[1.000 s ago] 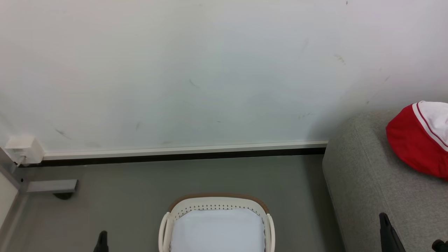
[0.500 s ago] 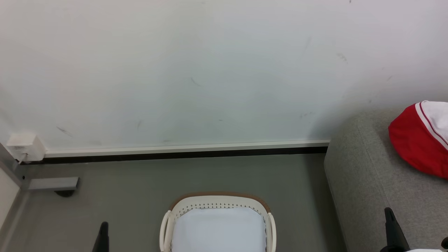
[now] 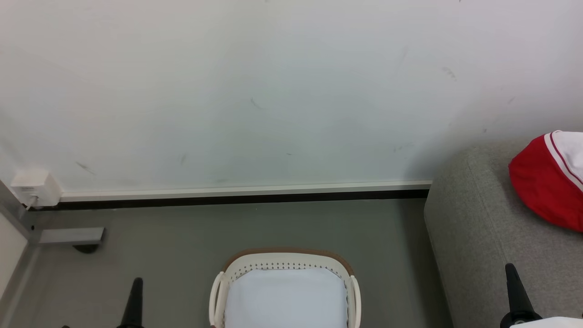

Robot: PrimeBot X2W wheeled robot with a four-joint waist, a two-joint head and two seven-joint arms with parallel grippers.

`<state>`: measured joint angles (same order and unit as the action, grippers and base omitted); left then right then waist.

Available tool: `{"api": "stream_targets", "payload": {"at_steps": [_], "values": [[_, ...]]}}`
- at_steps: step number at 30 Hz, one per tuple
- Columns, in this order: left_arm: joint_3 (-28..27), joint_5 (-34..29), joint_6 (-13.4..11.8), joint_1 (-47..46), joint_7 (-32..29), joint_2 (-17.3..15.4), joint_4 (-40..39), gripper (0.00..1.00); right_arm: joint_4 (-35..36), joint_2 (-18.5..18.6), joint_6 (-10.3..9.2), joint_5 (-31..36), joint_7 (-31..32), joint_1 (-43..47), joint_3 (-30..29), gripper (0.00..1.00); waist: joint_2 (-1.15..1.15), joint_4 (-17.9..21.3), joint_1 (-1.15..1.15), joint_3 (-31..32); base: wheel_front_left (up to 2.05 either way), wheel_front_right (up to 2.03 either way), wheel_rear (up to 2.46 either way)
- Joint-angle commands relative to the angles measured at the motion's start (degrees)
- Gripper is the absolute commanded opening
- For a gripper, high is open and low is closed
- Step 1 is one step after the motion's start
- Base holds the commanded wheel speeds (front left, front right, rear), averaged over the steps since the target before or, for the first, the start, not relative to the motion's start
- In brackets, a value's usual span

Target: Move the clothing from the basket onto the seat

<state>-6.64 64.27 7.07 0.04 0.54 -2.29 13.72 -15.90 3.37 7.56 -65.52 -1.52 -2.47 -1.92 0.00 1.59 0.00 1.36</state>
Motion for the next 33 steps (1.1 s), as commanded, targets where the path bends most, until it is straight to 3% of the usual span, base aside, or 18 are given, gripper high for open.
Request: {"api": "stream_targets", "payload": {"at_steps": [1, 33], "values": [[-0.03, 1.65, 0.28, -1.13, -0.34, -0.56, -0.38, 0.0, 0.73, 0.42, -0.07, -1.69, 0.37, -1.48, -0.28, 0.0, 0.0, -0.03, 0.0, -0.03, 0.0, 0.0, 0.0], [0.04, 17.71, 0.46, -4.46, -4.57, -0.71, 0.05, 0.0, 1.57, 0.35, -0.11, -17.26, 4.59, -2.96, -2.44, 0.0, 0.0, -0.87, 0.0, -0.84, 0.0, 0.0, 0.0]]}}
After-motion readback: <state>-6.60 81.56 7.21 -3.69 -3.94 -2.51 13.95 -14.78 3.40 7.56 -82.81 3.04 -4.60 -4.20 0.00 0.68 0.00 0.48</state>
